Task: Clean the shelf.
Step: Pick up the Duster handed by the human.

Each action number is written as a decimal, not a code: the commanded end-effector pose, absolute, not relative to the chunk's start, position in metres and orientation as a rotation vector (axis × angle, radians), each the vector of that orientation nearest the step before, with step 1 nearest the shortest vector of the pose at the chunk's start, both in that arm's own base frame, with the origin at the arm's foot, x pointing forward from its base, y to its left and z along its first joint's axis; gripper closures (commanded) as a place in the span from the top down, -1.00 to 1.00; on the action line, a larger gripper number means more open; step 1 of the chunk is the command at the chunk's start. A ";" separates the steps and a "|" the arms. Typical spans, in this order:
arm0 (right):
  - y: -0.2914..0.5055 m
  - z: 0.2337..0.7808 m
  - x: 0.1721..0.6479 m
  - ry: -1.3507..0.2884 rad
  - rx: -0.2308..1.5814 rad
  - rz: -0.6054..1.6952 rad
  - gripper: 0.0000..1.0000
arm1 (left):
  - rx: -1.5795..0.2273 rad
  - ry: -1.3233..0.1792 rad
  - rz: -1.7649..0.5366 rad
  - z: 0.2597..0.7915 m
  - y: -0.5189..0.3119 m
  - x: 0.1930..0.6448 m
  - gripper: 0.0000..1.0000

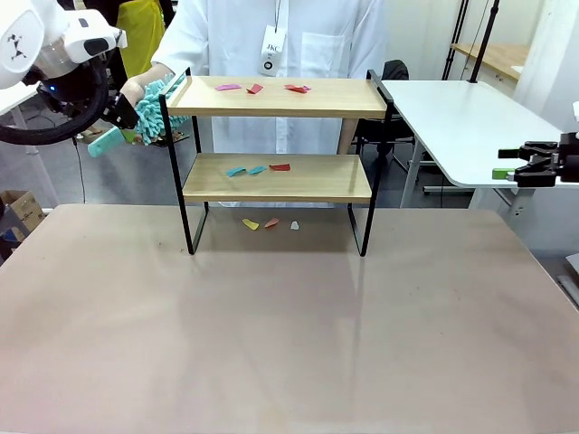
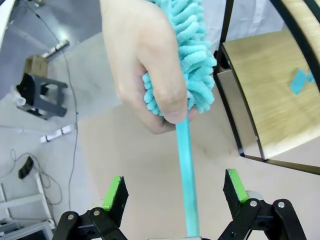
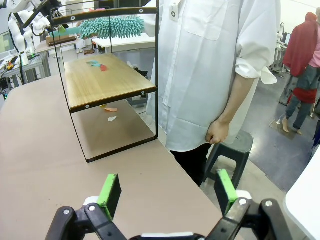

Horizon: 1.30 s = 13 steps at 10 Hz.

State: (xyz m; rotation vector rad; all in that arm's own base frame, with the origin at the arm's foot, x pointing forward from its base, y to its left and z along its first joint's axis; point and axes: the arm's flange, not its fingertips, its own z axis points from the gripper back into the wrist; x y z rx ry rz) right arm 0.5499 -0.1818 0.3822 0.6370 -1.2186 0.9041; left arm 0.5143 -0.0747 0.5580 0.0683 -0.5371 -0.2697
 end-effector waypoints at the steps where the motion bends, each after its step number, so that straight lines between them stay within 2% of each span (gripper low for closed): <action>1: -0.181 0.386 0.551 -1.212 0.633 0.904 1.00 | 0.100 -0.538 -0.265 0.555 -0.073 0.508 1.00; 2: -0.181 0.386 0.551 -1.212 0.633 0.904 1.00 | 0.093 -0.525 -0.280 0.555 -0.074 0.505 0.72; 3: -0.181 0.386 0.551 -1.212 0.633 0.904 1.00 | 0.092 -0.528 -0.283 0.555 -0.074 0.505 -0.17; 4: -0.181 0.386 0.551 -1.212 0.633 0.904 1.00 | 0.090 -0.528 -0.284 0.555 -0.073 0.505 -0.46; 5: -0.181 0.386 0.551 -1.212 0.633 0.904 1.00 | 0.087 -0.530 -0.285 0.556 -0.074 0.505 -1.00; 7: -0.181 0.386 0.551 -1.212 0.633 0.904 1.00 | 0.087 -0.526 -0.286 0.556 -0.074 0.503 -1.00; 8: -0.181 0.386 0.551 -1.212 0.633 0.904 1.00 | 0.087 -0.523 -0.285 0.557 -0.074 0.503 -0.90; 9: -0.181 0.386 0.551 -1.212 0.633 0.904 1.00 | 0.087 -0.521 -0.286 0.557 -0.074 0.502 -1.00; 13: -0.181 0.386 0.551 -1.212 0.633 0.904 1.00 | 0.113 -0.519 -0.194 0.561 -0.072 0.501 -1.00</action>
